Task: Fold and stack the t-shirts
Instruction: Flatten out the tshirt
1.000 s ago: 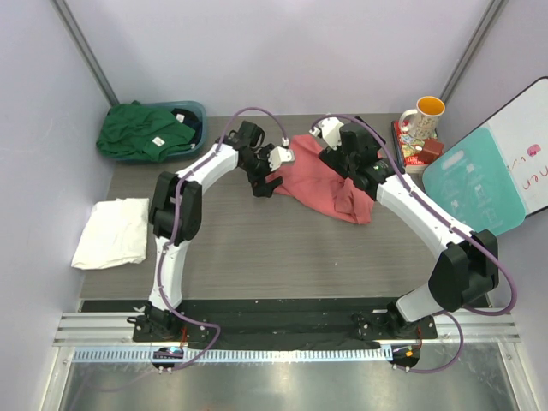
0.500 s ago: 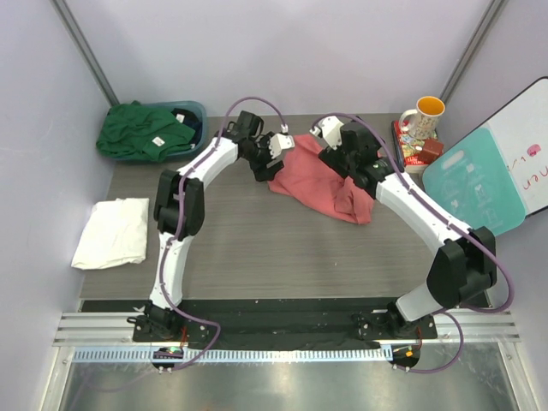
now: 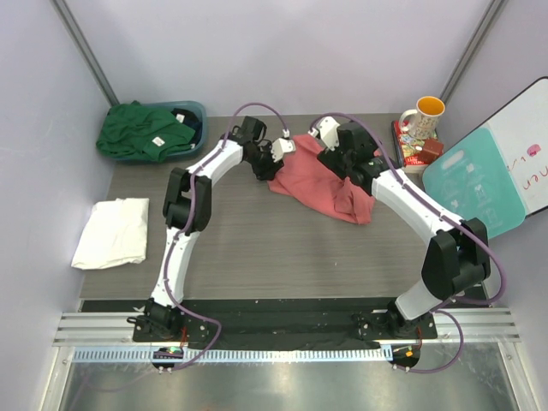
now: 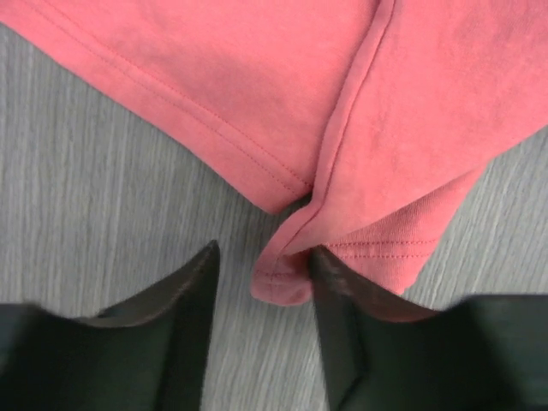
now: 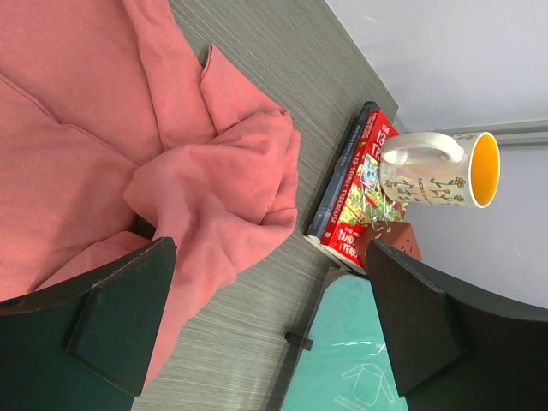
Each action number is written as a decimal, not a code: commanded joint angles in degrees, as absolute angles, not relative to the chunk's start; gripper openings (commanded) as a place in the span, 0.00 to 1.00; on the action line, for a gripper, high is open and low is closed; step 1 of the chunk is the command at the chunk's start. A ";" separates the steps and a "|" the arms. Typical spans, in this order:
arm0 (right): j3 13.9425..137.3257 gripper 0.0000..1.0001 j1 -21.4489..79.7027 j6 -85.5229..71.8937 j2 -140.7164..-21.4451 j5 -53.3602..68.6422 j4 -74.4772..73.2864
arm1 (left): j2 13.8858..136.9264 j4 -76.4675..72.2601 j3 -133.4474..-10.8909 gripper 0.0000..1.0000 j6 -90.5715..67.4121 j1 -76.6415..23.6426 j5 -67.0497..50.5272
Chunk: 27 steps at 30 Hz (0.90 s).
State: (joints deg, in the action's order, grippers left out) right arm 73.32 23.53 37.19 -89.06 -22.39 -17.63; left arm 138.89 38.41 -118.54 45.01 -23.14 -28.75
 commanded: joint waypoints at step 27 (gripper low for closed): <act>91.56 1.00 22.59 27.07 -102.39 1.43 -25.92 | 107.24 59.41 -114.10 0.00 40.52 -14.85 -19.42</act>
State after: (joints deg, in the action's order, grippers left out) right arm 84.58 22.26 31.33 -100.55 -14.06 -22.09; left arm 112.14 52.80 -118.65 39.64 -13.85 -18.50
